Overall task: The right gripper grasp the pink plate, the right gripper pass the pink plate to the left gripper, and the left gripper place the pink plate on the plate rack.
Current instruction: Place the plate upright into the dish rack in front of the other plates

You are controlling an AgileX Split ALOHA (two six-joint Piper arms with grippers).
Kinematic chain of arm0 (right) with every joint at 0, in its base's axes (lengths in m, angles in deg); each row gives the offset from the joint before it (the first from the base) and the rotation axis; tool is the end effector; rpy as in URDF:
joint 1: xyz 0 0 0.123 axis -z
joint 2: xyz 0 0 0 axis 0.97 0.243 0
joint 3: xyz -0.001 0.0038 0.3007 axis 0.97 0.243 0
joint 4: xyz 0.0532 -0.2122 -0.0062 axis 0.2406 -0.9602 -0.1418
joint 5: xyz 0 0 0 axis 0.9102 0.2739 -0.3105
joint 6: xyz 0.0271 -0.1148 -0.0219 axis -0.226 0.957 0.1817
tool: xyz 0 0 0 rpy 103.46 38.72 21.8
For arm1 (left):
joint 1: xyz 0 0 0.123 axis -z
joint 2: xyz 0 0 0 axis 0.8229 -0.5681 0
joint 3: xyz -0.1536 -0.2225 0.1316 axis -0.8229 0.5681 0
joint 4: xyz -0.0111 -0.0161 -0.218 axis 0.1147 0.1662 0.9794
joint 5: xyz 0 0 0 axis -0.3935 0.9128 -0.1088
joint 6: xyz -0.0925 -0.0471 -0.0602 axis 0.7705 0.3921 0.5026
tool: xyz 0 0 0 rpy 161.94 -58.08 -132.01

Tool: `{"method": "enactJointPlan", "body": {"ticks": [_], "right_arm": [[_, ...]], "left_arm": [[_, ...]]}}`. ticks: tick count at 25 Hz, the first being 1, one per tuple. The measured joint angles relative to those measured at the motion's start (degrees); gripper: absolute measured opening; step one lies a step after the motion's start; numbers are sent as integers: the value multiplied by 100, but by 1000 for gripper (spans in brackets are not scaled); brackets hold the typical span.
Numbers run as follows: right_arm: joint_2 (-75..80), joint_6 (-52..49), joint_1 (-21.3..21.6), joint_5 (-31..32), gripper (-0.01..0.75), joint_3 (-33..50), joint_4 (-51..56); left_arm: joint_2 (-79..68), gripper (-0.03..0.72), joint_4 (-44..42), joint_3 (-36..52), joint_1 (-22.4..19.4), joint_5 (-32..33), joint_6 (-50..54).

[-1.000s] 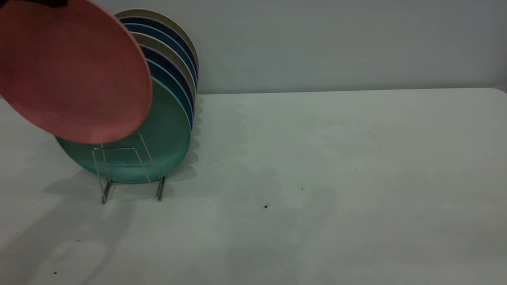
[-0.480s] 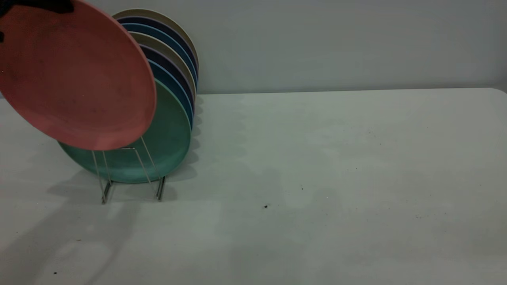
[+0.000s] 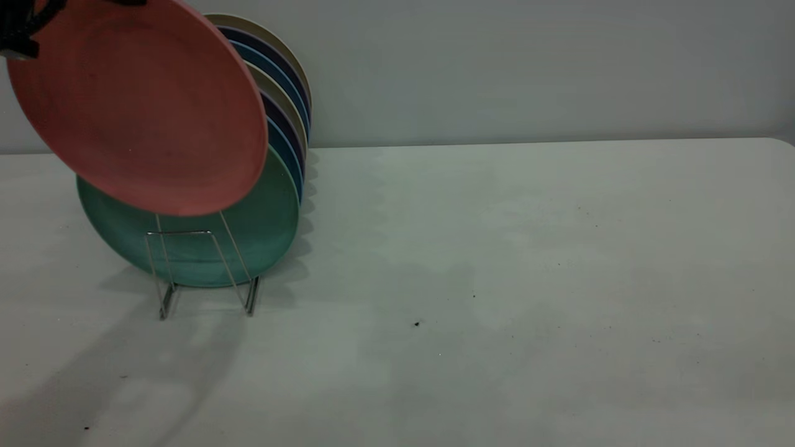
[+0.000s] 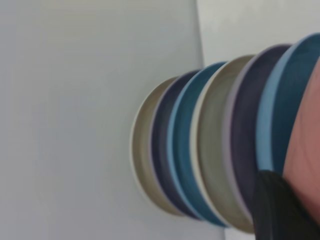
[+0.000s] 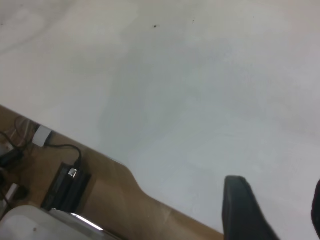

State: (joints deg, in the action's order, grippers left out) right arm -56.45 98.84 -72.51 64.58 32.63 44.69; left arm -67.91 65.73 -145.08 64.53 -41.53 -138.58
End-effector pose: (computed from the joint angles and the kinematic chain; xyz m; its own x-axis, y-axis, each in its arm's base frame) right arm 0.0245 0.0478 0.2859 -0.6430 -0.2585 -0.7210 -0.4469 0.8911 0.0791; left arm 0.3248 -0.0620 0.2931 0.2026 0.9762 -0.0773 0.5235 -0.0413 0.8510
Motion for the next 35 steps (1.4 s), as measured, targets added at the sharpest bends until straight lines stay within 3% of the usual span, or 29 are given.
{"method": "enactJointPlan", "body": {"ticks": [14, 23, 29, 35], "right_arm": [[0, 0, 0, 0, 358, 0, 0], [0, 0, 0, 0, 358, 0, 0], [0, 0, 0, -2, 358, 0, 0], [0, 0, 0, -2, 358, 0, 0]], "left_arm": [[0, 36, -371, 462, 0, -398, 0], [0, 43, -384, 462, 0, -169, 5], [-107, 65, -99, 462, 0, -136, 5], [-316, 137, 31, 462, 0, -136, 5]]}}
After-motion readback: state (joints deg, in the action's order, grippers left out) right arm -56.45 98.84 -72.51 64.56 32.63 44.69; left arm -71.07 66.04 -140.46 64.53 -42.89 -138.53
